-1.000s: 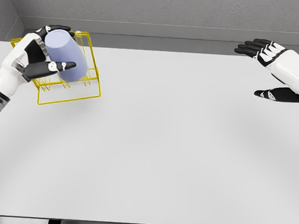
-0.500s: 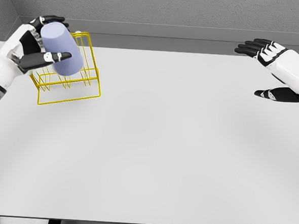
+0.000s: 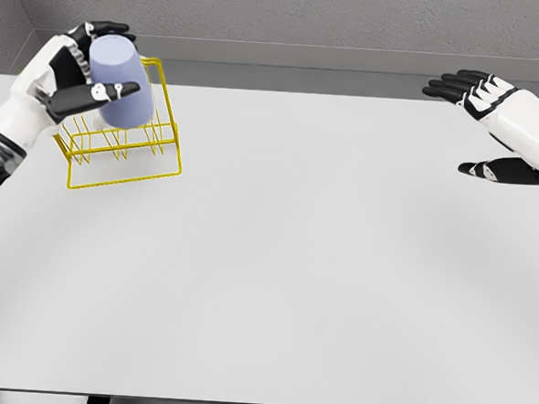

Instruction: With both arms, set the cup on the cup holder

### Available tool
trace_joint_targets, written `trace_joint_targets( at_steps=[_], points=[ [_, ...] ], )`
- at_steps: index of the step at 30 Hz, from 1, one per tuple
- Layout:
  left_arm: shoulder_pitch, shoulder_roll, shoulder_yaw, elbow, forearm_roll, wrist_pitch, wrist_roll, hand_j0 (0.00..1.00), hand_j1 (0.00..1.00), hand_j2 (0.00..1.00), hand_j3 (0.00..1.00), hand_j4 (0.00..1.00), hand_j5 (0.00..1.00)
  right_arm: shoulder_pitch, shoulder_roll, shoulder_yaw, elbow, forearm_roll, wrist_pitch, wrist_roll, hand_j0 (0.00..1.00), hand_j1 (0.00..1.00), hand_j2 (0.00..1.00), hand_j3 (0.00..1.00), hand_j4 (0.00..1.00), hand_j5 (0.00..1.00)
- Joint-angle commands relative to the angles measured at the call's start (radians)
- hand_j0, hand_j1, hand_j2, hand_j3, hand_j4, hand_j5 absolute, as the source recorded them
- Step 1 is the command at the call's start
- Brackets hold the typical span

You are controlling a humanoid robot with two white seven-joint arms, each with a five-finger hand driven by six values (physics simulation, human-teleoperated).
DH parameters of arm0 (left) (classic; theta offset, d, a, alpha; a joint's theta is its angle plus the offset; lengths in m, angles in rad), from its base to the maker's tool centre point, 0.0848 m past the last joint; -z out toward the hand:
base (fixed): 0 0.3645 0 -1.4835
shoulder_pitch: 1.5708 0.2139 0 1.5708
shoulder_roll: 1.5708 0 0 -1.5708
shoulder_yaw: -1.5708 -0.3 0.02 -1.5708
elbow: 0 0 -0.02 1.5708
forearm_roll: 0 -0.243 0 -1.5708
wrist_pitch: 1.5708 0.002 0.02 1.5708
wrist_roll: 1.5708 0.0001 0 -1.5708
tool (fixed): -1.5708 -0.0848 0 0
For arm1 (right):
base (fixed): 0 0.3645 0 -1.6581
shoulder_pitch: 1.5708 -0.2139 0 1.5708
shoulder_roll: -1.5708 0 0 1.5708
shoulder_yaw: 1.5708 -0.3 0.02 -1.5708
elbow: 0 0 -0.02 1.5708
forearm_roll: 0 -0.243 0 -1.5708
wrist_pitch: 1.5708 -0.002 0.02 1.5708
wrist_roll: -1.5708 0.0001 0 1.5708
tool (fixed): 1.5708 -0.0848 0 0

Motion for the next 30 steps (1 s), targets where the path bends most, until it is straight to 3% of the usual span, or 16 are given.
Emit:
trace_joint_targets(
  at_steps=[1, 8, 12, 18, 22, 26, 30],
  points=[
    [0.0, -0.005, -0.004, 0.005, 0.001, 0.0, 0.0, 0.66, 0.66, 0.66, 0.66, 0.66, 0.66, 0.0, -0.001, 0.0, 0.0, -0.007, 0.003, -0.001, 1.0, 1.0, 1.0, 1.0, 1.0, 1.0],
    [-0.026, -0.016, -0.02, 0.043, 0.001, 0.0, -0.001, 0.7, 0.7, 0.7, 0.7, 0.7, 0.7, 0.0, -0.001, -0.001, 0.0, -0.007, 0.003, -0.001, 1.0, 1.0, 1.0, 1.0, 1.0, 1.0],
    [-0.029, -0.015, -0.027, 0.055, -0.006, 0.002, -0.003, 0.94, 0.94, 0.94, 0.94, 0.94, 0.94, 0.0, -0.001, -0.001, 0.0, -0.007, 0.003, -0.001, 1.0, 1.0, 1.0, 1.0, 1.0, 1.0],
    [-0.035, -0.016, -0.029, 0.055, -0.007, 0.003, -0.003, 0.99, 0.99, 0.99, 0.99, 0.99, 0.99, 0.0, -0.001, -0.001, 0.0, -0.007, 0.003, -0.001, 1.0, 1.0, 1.0, 1.0, 1.0, 1.0],
    [-0.035, -0.015, -0.029, 0.054, -0.009, 0.003, -0.003, 0.98, 0.98, 0.98, 0.98, 0.98, 0.98, 0.0, -0.001, -0.001, 0.0, -0.007, 0.003, -0.001, 1.0, 1.0, 1.0, 1.0, 1.0, 1.0],
    [-0.035, -0.015, -0.029, 0.046, -0.009, 0.0, -0.001, 0.86, 0.86, 0.86, 0.86, 0.86, 0.86, 0.0, -0.001, -0.001, 0.0, -0.007, 0.003, -0.001, 1.0, 1.0, 1.0, 1.0, 1.0, 1.0],
    [-0.038, -0.015, -0.029, 0.046, -0.009, 0.0, -0.001, 0.85, 0.85, 0.85, 0.85, 0.85, 0.85, 0.0, -0.001, -0.001, 0.0, -0.007, 0.003, -0.001, 1.0, 1.0, 1.0, 1.0, 1.0, 1.0]
  ],
)
